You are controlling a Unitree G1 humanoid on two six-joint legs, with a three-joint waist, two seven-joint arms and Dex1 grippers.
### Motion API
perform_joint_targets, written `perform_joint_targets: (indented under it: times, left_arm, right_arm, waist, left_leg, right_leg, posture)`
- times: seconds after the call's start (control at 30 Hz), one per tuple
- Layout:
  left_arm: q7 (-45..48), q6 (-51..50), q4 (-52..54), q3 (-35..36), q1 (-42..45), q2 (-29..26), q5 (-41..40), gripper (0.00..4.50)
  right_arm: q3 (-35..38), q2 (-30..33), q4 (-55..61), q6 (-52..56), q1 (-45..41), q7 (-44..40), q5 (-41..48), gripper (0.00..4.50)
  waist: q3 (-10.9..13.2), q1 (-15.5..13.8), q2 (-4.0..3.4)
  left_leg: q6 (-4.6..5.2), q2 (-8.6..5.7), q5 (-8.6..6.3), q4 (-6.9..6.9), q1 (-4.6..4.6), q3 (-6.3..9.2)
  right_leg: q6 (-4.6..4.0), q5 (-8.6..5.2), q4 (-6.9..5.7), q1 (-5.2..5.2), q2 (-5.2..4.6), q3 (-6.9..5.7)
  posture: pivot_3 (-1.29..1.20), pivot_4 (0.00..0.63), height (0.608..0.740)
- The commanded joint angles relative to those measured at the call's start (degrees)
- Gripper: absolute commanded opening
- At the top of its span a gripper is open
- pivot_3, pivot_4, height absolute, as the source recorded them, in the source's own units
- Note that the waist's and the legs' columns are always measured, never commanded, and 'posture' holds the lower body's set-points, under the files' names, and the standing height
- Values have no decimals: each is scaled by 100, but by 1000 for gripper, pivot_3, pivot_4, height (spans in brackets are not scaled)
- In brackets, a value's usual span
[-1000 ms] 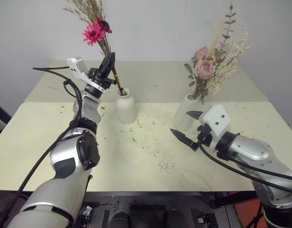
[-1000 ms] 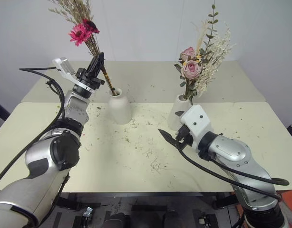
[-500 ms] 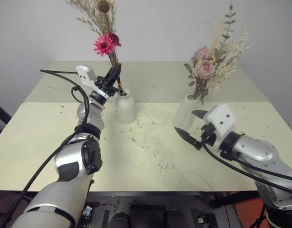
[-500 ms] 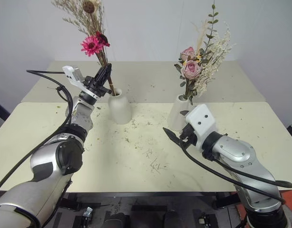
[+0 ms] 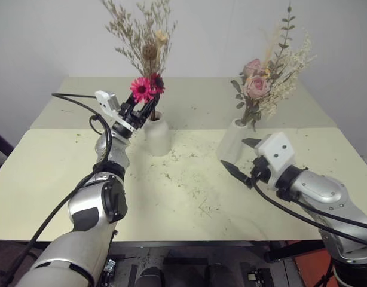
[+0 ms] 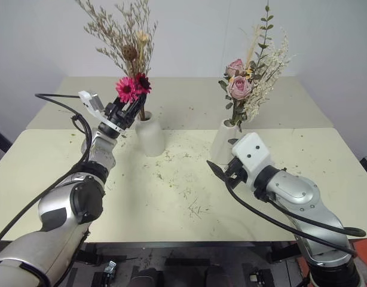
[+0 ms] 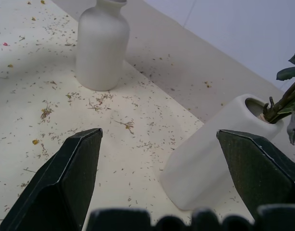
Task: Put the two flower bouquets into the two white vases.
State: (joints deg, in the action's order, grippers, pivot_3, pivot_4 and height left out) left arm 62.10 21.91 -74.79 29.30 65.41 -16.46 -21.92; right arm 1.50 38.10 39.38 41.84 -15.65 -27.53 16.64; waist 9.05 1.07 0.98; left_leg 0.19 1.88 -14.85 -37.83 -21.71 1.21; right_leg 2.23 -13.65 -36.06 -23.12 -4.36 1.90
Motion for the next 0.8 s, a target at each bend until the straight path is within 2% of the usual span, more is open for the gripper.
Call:
perform_joint_targets:
  times: [0.03, 0.2, 0.37, 0.57, 0.67, 0.8]
  left_arm:
    - [299, -327, 263, -187, -41, -279, 81, 4493]
    - [-179, -327, 292, -521, -189, -547, 437, 4493]
    - [465, -385, 551, -532, -297, -743, 235, 4493]
    - [1915, -1101, 1014, -987, -635, -1274, 392, 4493]
    - [1917, -1162, 1417, -1207, -1023, -1625, 551, 4493]
    - [1927, -1201, 2340, -1161, -1841, -2119, 391, 4493]
  right_arm:
    - [42, 12, 19, -214, -65, -34, -78, 4500]
    - [-20, -4, -77, -303, -96, -49, -141, 4500]
    - [-51, -34, -144, -370, -113, -70, -208, 4500]
    - [-84, -56, -222, -450, -66, -93, -275, 4500]
    - [-102, -73, -265, -475, -94, -113, -291, 4500]
    - [27, -45, -271, -488, -98, -203, -199, 4500]
  waist:
    - [0, -1, 0]
    - [0, -12, 0]
    - [-1, -13, -1]
    - [-4, 35, -6]
    - [-4, 63, -7]
    - [-4, 116, -7]
  left_leg:
    - [0, 0, 0, 0, 0, 0]
    - [0, -1, 0, -1, -1, 1]
    - [0, 0, 0, -1, -1, 1]
    - [0, 1, 0, 0, 1, -1]
    - [0, 2, 0, 0, 5, -1]
    - [0, 5, 0, 0, 5, 1]
  right_leg:
    - [0, 0, 0, 0, 0, 0]
    - [0, 0, -1, 0, -1, 0]
    - [0, 0, -1, 0, 0, -1]
    - [-1, 0, -2, 0, 1, 1]
    - [-1, 0, -4, 0, 2, 2]
    - [-1, 0, -7, -1, 2, 2]
  posture:
    - [0, 150, 740]
    - [0, 150, 740]
    - [0, 150, 740]
    - [0, 150, 740]
    - [0, 150, 740]
    - [0, 150, 740]
